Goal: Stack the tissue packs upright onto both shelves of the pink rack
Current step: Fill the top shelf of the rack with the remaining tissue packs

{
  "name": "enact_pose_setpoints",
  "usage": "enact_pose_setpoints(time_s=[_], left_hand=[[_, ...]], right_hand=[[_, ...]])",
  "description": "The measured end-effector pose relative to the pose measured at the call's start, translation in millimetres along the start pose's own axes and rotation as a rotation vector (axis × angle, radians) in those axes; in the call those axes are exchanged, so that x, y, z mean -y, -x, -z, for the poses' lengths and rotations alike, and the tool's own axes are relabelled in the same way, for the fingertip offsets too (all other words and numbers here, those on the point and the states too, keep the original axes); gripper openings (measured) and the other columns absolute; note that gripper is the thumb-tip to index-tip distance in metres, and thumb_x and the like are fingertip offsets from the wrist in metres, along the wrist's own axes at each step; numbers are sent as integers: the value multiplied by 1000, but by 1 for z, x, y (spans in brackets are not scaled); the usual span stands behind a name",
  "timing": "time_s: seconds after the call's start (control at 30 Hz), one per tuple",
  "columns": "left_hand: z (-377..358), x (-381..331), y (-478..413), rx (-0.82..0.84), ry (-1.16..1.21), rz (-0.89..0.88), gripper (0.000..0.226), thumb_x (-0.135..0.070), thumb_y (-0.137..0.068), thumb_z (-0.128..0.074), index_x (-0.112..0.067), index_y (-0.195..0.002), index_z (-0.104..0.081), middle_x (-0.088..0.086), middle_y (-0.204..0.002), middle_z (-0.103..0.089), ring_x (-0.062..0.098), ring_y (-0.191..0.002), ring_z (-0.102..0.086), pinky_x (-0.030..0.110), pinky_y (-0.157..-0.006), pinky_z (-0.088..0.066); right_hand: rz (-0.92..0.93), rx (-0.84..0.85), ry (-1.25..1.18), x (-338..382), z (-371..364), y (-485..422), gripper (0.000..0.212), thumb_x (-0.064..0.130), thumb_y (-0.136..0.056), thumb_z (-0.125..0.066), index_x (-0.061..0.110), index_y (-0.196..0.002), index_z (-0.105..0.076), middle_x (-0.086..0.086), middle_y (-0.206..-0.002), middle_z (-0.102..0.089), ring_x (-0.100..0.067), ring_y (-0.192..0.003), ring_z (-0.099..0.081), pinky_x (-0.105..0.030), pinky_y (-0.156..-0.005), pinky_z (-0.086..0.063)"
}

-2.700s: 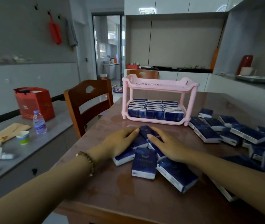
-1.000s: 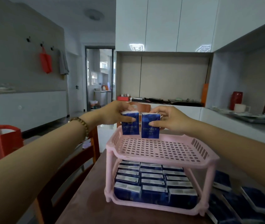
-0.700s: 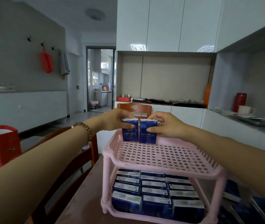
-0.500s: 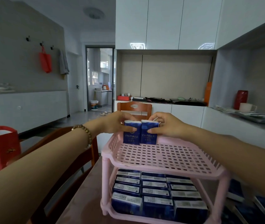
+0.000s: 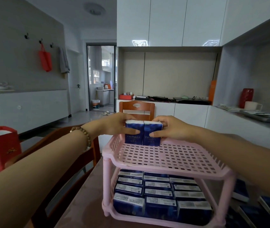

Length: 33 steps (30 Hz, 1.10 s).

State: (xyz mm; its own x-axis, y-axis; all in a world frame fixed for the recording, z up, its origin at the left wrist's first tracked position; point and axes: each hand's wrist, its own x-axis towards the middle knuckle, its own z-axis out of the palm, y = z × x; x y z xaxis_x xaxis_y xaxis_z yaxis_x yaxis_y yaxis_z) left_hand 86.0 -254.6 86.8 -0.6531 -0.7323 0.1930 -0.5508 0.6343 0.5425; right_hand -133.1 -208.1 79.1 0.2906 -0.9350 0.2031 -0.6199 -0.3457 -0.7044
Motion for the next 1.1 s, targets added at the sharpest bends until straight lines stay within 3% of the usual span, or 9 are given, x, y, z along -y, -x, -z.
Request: enact_pose_setpoints(time_s=[0.17, 0.33, 0.47, 0.57, 0.7, 0.83, 0.93, 1.1], left_hand=[[0, -1, 3, -8, 12, -23, 24, -25, -87, -62, -28, -110, -56, -8, -108, -62, 11, -102, -62, 24, -78, -55], [1, -2, 2, -63, -12, -36, 34, -29, -85, -64, -22, -118, -57, -11, -109, -61, 7, -100, -60, 17, -71, -50], [4, -7, 9, -161, -53, -34, 49, -33, -84, -64, -17, -128, -51, -5, -126, -54, 10, -112, -51, 14, -77, -42], [7, -21, 29, -232, -117, -39, 51, -38, -85, -61, -20, -131, -49, -7, -133, -49, 10, -118, -47, 21, -92, -43], [3, -58, 77, -241, -132, -70, 52, -43, -85, -57, -27, -133, -46, -19, -126, -42, -4, -114, -39, 3, -79, -31], [-20, -81, 140, -194, -70, -90, 51, -55, -77, -55, -35, -124, -53, -20, -128, -50, -13, -101, -50, 15, -85, -41], [-50, -85, 184, -76, -81, -7, 53, -58, -74, -54, -38, -123, -53, -24, -121, -52, -5, -112, -49, 23, -95, -45], [-93, -78, 237, 147, -21, 231, 71, -82, -63, -51, -40, -121, -52, -16, -123, -54, 4, -109, -55, 32, -95, -50]], right_hand=[[24, -13, 40, -1, -2, -3, 40, 16, -78, -72, 11, -115, -56, -5, -114, -63, -16, -104, -62, -34, -88, -54], [15, -46, 32, -1, 0, -2, 41, 22, -79, -72, 17, -116, -55, 0, -116, -60, -13, -103, -59, -22, -81, -52], [18, -106, 98, 10, 4, 8, 46, 27, -78, -73, 25, -118, -51, 9, -117, -51, -9, -103, -52, -12, -70, -42], [58, -146, 113, 31, 11, 28, 42, 29, -79, -71, 30, -115, -48, 14, -119, -47, -9, -105, -52, -10, -66, -41], [147, -132, 118, 67, 13, 74, 44, 33, -78, -70, 31, -118, -50, 16, -122, -51, -4, -106, -57, -12, -71, -43], [164, 12, 46, 85, -4, 130, 48, 43, -71, -68, 32, -116, -55, 17, -121, -56, 0, -102, -61, -18, -80, -50], [96, 160, 40, 75, -26, 166, 46, 45, -70, -67, 34, -113, -57, 19, -120, -58, 2, -106, -60, -18, -87, -49], [-57, 343, 38, 45, -56, 210, 35, 35, -81, -65, 32, -115, -58, 20, -121, -58, 2, -109, -58, -13, -89, -48]])
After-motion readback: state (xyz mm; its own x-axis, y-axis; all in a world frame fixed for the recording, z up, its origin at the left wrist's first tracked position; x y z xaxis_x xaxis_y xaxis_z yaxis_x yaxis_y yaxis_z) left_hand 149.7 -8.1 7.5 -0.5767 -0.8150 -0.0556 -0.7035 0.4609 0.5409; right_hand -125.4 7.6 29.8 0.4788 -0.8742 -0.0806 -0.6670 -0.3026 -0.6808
